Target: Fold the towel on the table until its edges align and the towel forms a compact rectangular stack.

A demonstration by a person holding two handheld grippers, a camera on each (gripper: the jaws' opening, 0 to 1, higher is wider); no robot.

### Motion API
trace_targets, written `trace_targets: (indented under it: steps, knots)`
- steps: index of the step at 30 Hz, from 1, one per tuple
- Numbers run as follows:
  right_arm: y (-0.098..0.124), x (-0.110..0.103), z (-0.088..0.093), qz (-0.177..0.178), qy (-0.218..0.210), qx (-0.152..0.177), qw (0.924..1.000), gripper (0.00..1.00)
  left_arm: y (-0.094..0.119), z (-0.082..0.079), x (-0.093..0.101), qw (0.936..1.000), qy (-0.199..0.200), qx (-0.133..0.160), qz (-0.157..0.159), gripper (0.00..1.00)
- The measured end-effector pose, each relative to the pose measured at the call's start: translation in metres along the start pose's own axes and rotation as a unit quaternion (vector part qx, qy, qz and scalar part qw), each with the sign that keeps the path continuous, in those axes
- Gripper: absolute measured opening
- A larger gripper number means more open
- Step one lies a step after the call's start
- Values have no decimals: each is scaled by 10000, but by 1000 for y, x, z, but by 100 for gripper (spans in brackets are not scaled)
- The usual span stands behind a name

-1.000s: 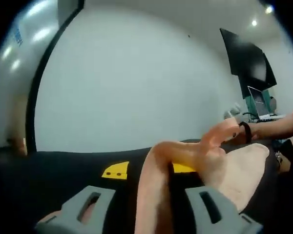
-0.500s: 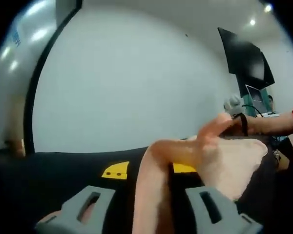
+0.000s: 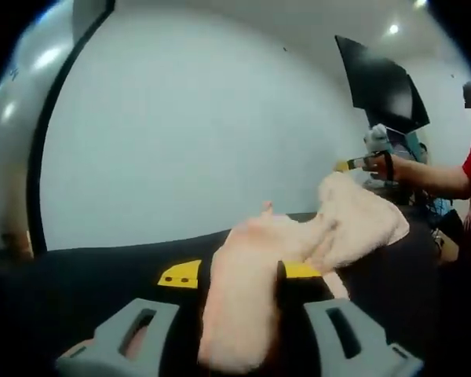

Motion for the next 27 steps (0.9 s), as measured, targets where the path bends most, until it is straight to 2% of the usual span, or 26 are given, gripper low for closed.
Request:
trace_targets:
  steps: [4,8,12,18,21,23,25,27]
  knots:
    - [15,36,-17,408,-434,216,9980,0,1,-2,2,10000,41,68,58,35]
    - [29,63,-26,820,-338,340,9955,0,1,-2,3,9999,14,52,96,35]
    - [40,98,-40,1203,-466,490,9904,0,2,-5,5,9998,37,131,153,36]
    - [62,130,-54,1633,-621,773,9816,0,0,-3,4,9999,28,60,143,36]
    - [69,142,-56,1764,-792,846,9775,0,1,-3,3,9999,53,69,111,36]
    - [72,154,-53,1988,-956,818,9719,0,0,-3,2,9999,66,68,77,36]
    - [68,158,-43,1981,-1156,621,9714,0,1,-2,1,10000,64,30,41,36]
    - [62,151,-25,1917,-1353,333,9715,0,-1,1,-3,9999,107,-83,-69,36]
Point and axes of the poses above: the point that each gripper's makers call its tool centre point, and the gripper's own axes: y roughly backward along the fingers, x roughly to its right, z roughly out of its underside, the point moved 3 cm from there along y, roughly backward along the fingers, and after that the axes turned 5 degrees about -y, right-handed, at the moved point
